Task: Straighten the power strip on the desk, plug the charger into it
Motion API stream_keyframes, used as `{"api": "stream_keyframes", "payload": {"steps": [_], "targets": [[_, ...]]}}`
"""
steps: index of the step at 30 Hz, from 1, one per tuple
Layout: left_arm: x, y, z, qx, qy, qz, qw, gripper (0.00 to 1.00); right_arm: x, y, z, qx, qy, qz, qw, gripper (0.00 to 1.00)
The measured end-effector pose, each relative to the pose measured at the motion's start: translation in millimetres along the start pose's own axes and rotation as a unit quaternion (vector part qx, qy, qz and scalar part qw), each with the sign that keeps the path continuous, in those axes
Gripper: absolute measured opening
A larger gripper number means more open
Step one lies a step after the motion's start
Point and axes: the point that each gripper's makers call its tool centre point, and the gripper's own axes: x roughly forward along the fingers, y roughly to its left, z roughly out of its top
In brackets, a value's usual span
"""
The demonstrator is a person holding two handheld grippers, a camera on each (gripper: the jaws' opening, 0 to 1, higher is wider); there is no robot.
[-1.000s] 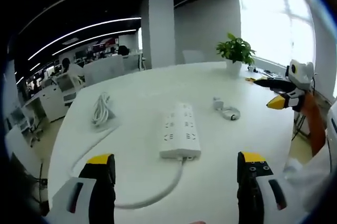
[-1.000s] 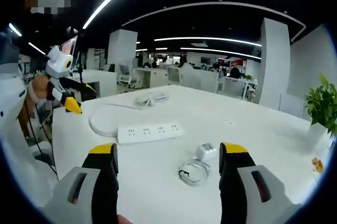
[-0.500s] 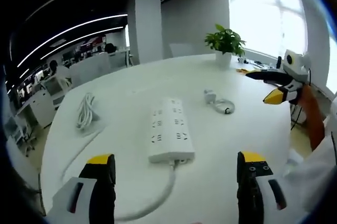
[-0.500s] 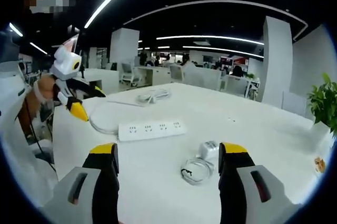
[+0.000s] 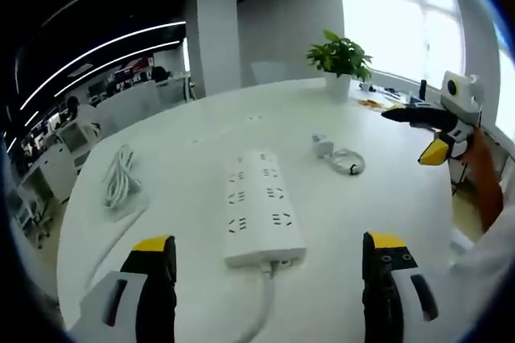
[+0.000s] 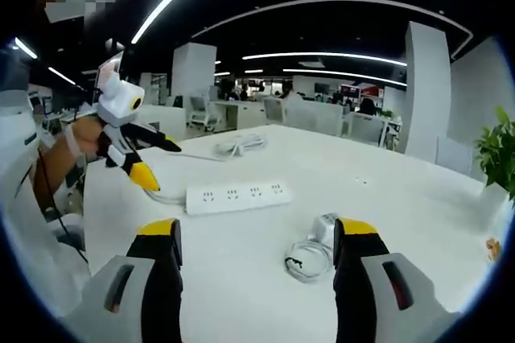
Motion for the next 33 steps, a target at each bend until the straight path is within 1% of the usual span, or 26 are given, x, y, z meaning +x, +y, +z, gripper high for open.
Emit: {"api": "stream_keyframes", "payload": {"steps": [2, 3, 5, 6, 8, 10, 12, 16, 19, 20, 21, 22, 24, 28, 30, 33], "targets": [[6.8, 0.3, 1.8, 0.0, -0.001, -0.003, 1.0, 0.96, 0.6, 1.4, -0.3, 0.0, 0.001, 0.004, 1.0, 0.76], [12.1, 0.7, 4.9, 0.013, -0.009, -0.006, 0.9999, 0.96, 1.0, 1.5, -0.6, -0.001, 0.001, 0.004, 1.0, 0.76], [19.1, 1.8, 4.5, 0.012, -0.001, -0.007, 0.9999, 0.96, 1.5, 1.0, -1.3, 0.0, 0.002, 0.004, 1.0, 0.76], [22.0, 0.8, 1.5, 0.003, 0.011, -0.012, 0.9999, 0.96, 1.6, 1.0, -1.0, 0.002, 0.001, 0.004, 1.0, 0.76], [27.9, 1.6, 1.2, -0.006, 0.018, -0.016, 0.9997, 0.96, 1.8, 1.5, -0.3, 0.005, -0.001, 0.005, 1.0, 0.76], [36.7, 5.3, 4.5, -0.014, 0.012, -0.015, 0.9997, 0.96, 2.5, 1.2, -0.2, 0.006, -0.002, 0.004, 1.0, 0.75], [44.6, 9.3, 5.7, -0.018, 0.013, -0.01, 0.9997, 0.96, 3.9, 1.3, -1.7, 0.007, 0.0, 0.004, 1.0, 0.75], [56.3, 10.5, 0.4, -0.014, 0.035, -0.01, 0.9992, 0.96, 5.1, 2.9, -5.4, 0.01, 0.003, 0.007, 0.9999, 0.75], [62.2, 10.6, 0.3, -0.011, 0.038, -0.011, 0.9991, 0.96, 5.4, 0.6, -7.5, 0.014, 0.004, 0.003, 0.9999, 0.75], [64.4, 10.1, -2.0, -0.013, 0.046, -0.014, 0.9987, 0.95, 5.5, 0.6, -8.0, 0.016, 0.004, 0.004, 0.9999, 0.75], [66.4, 7.7, -4.3, -0.021, 0.055, -0.023, 0.998, 0.94, 5.9, 0.7, -8.3, 0.017, 0.005, 0.005, 0.9998, 0.75], [69.0, 4.6, -5.1, -0.032, 0.058, -0.034, 0.9972, 0.94, 6.5, 0.6, -8.6, 0.017, 0.006, 0.006, 0.9998, 0.75], [74.2, 3.7, -5.3, -0.046, 0.061, -0.044, 0.9961, 0.93, 8.1, -0.1, -8.3, 0.02, 0.005, 0.007, 0.9998, 0.75], [84.1, 5.2, -6.3, -0.042, 0.066, -0.04, 0.9961, 0.91, 10.0, 1.5, -6.1, 0.029, -0.004, 0.011, 0.9995, 0.74], [88.8, 4.6, -9.8, -0.041, 0.077, -0.042, 0.9953, 0.91, 11.3, 1.3, -5.1, 0.04, -0.01, 0.016, 0.999, 0.74], [94.2, 2.8, -12.8, -0.033, 0.086, -0.044, 0.9947, 0.91, 12.1, -0.6, -4.0, 0.043, -0.016, 0.011, 0.9989, 0.74]]}}
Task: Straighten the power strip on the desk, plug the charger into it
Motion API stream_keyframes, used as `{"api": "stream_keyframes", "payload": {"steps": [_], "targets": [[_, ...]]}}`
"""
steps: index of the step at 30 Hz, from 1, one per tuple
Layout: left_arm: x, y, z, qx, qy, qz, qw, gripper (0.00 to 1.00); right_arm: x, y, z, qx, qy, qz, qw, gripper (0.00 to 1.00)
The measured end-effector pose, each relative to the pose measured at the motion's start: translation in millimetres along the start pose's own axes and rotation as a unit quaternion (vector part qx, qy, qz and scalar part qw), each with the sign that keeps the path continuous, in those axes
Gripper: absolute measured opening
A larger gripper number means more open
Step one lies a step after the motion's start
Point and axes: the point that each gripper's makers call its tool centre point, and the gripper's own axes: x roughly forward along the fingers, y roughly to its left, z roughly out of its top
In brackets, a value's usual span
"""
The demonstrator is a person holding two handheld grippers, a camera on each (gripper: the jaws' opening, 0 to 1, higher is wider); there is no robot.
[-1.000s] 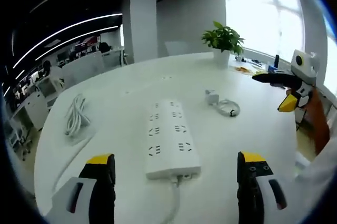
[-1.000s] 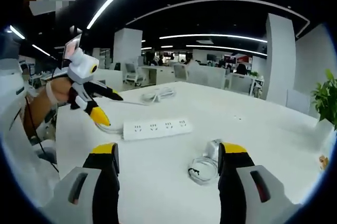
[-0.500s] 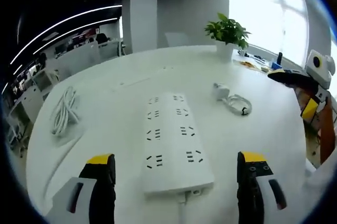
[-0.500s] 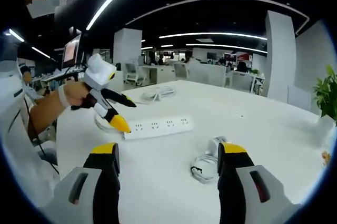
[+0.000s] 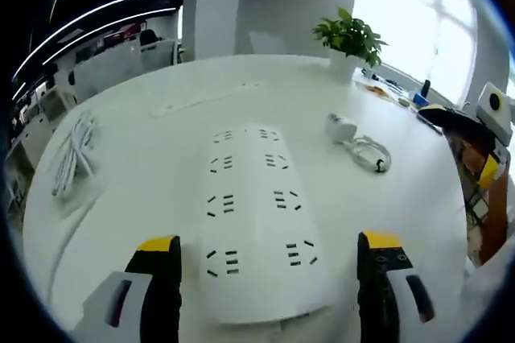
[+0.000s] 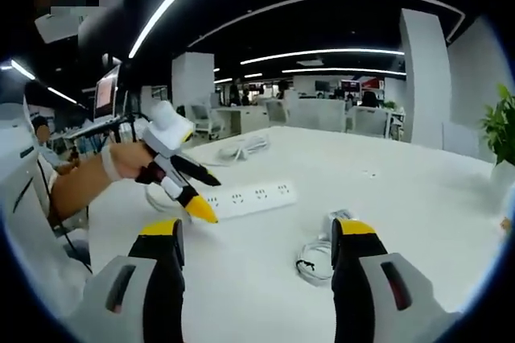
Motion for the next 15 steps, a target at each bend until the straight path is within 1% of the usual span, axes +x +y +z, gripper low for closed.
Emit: {"api": "stream_keyframes", "payload": {"steps": [2, 5, 9, 12, 15], "targets": [[2.6, 0.4, -0.9, 0.004, 0.005, 0.002, 1.0, 0.9, 0.7, -0.3, -1.5, 0.006, 0.0, 0.002, 1.0, 0.74], [4.7, 0.1, -1.9, 0.006, 0.012, 0.001, 0.9999, 0.9, 2.2, -2.3, -5.3, 0.008, 0.008, 0.006, 0.9999, 0.74], [6.8, 3.0, -3.9, 0.014, 0.019, 0.006, 0.9997, 0.89, 4.6, -7.7, -4.5, 0.002, 0.011, 0.004, 0.9999, 0.74], [5.5, 0.8, -5.9, 0.02, 0.024, 0.006, 0.9995, 0.91, 8.6, -5.3, -3.5, 0.007, 0.01, 0.013, 0.9998, 0.73], [6.0, 1.4, -6.3, 0.028, 0.027, 0.008, 0.9992, 0.9, 14.5, -2.0, -5.0, 0.006, 0.01, 0.019, 0.9998, 0.73]]}}
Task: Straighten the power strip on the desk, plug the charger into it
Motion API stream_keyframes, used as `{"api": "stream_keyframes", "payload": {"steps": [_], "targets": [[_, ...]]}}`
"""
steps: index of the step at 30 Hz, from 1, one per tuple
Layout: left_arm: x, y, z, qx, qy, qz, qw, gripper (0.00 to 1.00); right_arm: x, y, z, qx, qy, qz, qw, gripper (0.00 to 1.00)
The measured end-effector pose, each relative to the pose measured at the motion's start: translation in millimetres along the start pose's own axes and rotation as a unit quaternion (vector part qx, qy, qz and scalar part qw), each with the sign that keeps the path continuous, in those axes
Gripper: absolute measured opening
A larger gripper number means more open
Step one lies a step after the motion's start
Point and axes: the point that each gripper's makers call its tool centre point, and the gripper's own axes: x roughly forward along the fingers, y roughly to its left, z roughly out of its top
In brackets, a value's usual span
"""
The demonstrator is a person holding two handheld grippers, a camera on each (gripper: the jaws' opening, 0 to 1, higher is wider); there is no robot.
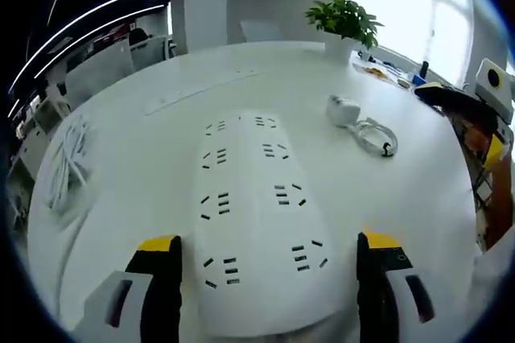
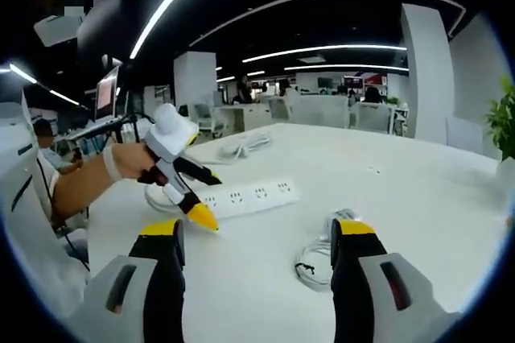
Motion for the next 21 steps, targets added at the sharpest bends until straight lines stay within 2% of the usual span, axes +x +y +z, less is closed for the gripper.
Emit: {"api": "stream_keyframes", "payload": {"steps": [10, 12, 14, 21], "targets": [[-0.9, 3.1, -0.6, 0.011, 0.007, 0.007, 0.9999, 0.81, 2.0, 0.2, -8.1, 0.009, 0.008, 0.004, 0.9999, 0.73], [0.1, -3.6, 1.7, 0.035, 0.004, -0.005, 0.9994, 0.77, 2.4, 0.7, -9.7, 0.009, 0.011, 0.005, 0.9999, 0.72], [0.6, 2.1, 1.6, 0.027, 0.005, 0.007, 0.9996, 0.77, 3.5, 2.1, -9.7, 0.007, 0.01, 0.005, 0.9999, 0.72], [0.8, 1.3, 0.8, 0.028, -0.003, 0.006, 0.9996, 0.78, 5.0, 4.5, -8.3, 0.003, 0.01, 0.009, 0.9999, 0.71]]}}
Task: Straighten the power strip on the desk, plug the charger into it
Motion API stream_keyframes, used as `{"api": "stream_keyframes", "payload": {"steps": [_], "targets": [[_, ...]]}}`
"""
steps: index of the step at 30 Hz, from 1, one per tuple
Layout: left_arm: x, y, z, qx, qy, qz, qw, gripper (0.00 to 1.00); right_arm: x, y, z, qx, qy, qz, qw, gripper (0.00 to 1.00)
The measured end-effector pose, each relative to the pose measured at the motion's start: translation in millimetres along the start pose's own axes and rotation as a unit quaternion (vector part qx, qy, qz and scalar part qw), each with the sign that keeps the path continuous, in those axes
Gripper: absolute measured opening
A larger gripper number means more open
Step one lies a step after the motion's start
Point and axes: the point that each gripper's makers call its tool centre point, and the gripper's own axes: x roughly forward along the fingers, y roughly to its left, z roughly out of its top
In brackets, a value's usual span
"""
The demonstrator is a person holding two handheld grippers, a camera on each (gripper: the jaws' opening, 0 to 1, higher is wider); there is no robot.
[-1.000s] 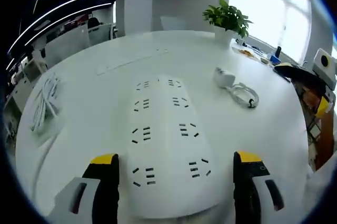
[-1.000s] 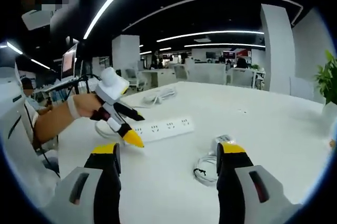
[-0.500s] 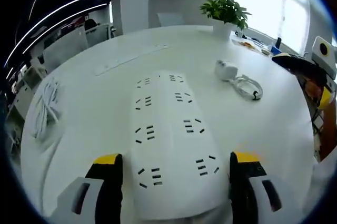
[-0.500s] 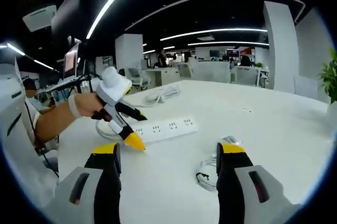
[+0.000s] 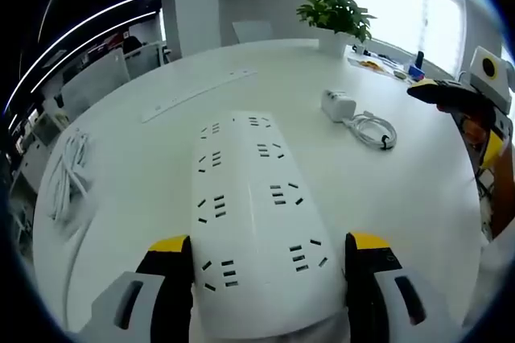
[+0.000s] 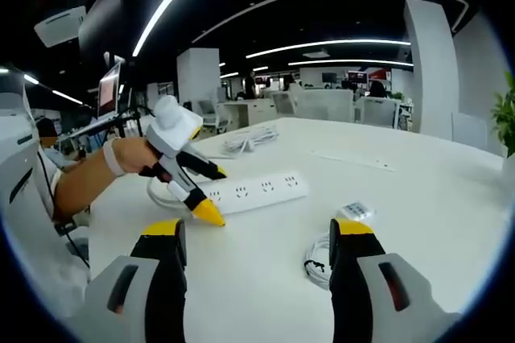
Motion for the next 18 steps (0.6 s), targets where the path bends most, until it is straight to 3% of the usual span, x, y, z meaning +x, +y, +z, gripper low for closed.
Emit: {"api": "stream_keyframes", "payload": {"steps": [6, 14, 18], "targets": [[0.3, -0.7, -0.4, 0.0, 0.0, 0.0, 1.0, 0.77, 1.6, 2.6, -6.2, -0.01, 0.014, 0.01, 0.9998, 0.7], [0.3, -2.1, -0.6, 0.001, -0.003, -0.001, 1.0, 0.78, 6.6, 1.1, -2.1, -0.069, 0.025, 0.038, 0.9966, 0.71], [-0.3, -2.2, -0.9, -0.003, -0.011, -0.002, 0.9999, 0.78, 11.5, -8.0, -3.9, -0.165, 0.057, 0.049, 0.9834, 0.73]]}}
